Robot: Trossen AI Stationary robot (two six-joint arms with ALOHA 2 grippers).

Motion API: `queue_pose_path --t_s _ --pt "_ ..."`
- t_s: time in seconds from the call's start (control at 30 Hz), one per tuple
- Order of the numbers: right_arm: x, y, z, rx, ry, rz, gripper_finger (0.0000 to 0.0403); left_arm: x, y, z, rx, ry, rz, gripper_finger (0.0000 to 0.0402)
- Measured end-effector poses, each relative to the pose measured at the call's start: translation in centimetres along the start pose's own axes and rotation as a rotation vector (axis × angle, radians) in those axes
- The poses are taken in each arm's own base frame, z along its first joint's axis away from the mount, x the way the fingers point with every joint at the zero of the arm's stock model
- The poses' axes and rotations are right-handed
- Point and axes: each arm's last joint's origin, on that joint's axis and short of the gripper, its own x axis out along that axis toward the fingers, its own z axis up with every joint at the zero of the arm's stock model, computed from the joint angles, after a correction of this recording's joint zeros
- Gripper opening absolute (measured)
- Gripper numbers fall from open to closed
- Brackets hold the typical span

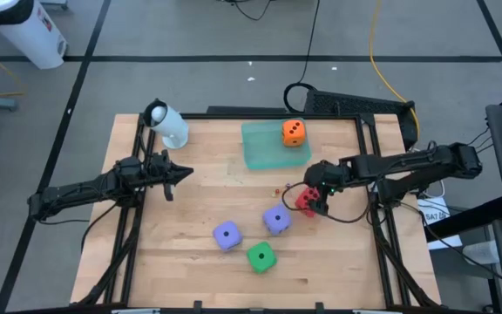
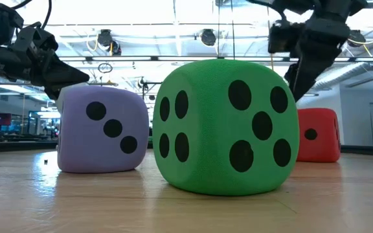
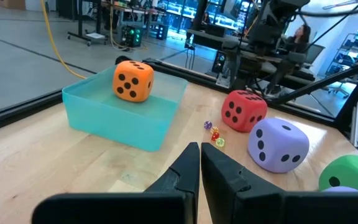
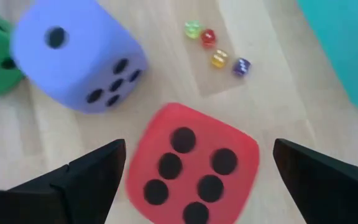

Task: Pick & Place Dice
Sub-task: Put the big red dice into the transparent blue bin

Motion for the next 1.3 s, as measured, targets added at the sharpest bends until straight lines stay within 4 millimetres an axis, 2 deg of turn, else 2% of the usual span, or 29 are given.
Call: queue_pose_path --t_s 0.2,0.33,0.43,0.77,1.0,1.13,1.3 --pt "-0.7 1.7 -0.3 -0.301 0.019 0.029 0.0398 0.0 0.0 0.0 0.012 0.0 0.0 0.0026" --pt "-0.9 2.3 -0.5 -0.554 0.017 0.014 0.0399 0.0 0.0 0.0 0.012 0.0 0.0 0.0026" --pt "-1.2 2.4 -0.3 -0.667 0.015 0.02 0.0399 0.0 0.0 0.0 0.012 0.0 0.0 0.0026" --pt "-0.2 1.0 -0.5 -0.811 0.168 0.105 0.04 0.0 0.1 0.0 0.017 -0.005 0.033 0.0026" --pt "0.0 -0.4 0.2 -0.891 0.159 0.028 0.04 0.0 0.2 0.1 0.062 -0.015 0.072 0.0026" --pt "0.1 -0.7 0.4 -0.927 0.151 0.047 0.04 0.0 0.2 0.1 0.095 -0.015 0.075 0.0026" --pt "1.2 -0.9 0.5 -0.936 0.187 0.11 0.04 0.0 0.2 0.1 0.142 -0.012 0.073 0.0026"
